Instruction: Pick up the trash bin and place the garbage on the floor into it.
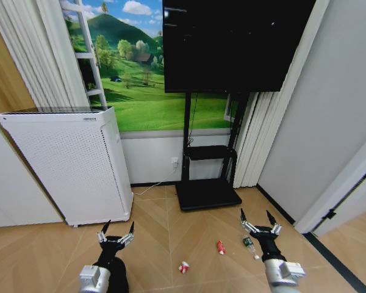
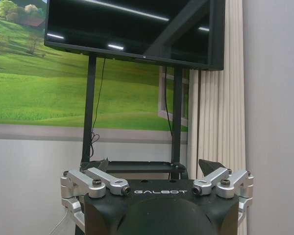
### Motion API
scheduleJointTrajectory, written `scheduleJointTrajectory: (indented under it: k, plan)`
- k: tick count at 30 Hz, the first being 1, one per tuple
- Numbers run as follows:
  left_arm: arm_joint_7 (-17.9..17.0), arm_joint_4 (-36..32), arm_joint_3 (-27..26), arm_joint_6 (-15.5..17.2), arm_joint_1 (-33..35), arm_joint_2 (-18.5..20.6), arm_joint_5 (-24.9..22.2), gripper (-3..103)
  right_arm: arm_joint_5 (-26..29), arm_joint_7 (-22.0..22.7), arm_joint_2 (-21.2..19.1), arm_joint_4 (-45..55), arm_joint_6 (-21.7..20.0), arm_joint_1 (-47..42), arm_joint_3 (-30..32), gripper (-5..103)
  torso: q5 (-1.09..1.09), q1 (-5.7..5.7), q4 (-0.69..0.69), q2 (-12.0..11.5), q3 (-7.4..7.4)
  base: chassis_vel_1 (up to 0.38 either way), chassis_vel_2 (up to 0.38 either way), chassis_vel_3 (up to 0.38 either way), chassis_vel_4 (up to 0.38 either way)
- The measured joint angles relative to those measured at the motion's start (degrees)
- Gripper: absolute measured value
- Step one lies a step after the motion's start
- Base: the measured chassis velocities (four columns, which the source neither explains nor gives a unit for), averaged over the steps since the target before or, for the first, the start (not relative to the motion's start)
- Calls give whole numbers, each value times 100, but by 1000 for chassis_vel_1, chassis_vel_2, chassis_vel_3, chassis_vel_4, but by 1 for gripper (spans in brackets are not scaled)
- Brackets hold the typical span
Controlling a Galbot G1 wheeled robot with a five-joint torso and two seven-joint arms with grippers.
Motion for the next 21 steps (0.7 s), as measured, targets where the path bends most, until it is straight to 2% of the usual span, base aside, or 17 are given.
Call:
scheduleJointTrajectory:
  k: [1, 3, 5, 7, 11, 17, 21]
  plan:
    - [-2, 11, -18, -43, 2, 2, -10, 100, -23, -35, -4, -6, 10, -3, 0, 100, -5, -3, -1, 0, -1, 0, 0, 0, 0]
    - [-8, 24, -33, -81, -1, 0, -14, 100, -37, -76, -5, -10, 12, -9, -1, 100, -1, -6, 0, 2, -2, 46, -36, -67, 61]
    - [-7, 34, -41, -112, -15, -12, -13, 100, 48, -397, 3, -11, 25, -27, 27, 100, -2, -6, 0, 2, -3, 52, -52, -49, 55]
    - [-5, 34, -43, -115, -16, -20, -10, 100, 80, -520, 8, -11, 36, -46, 31, 100, -2, -6, 0, 2, -3, 26, -22, -15, 24]
    - [7, 34, -56, -118, -13, -24, 6, 100, 101, -651, 41, -23, 82, -75, 19, 100, -2, -6, 0, 2, -2, 0, 0, 0, 0]
    - [21, 36, -60, -120, -10, -20, 10, 100, 95, -645, 53, -36, 121, -80, 15, 100, -2, -5, 0, 3, -2, -47, 38, 35, -49]
    - [89, 63, -59, -202, -14, -25, 5, 100, -21, -324, 66, -61, 159, -36, -13, 100, -2, -3, 0, 3, -1, -118, 100, 112, -120]
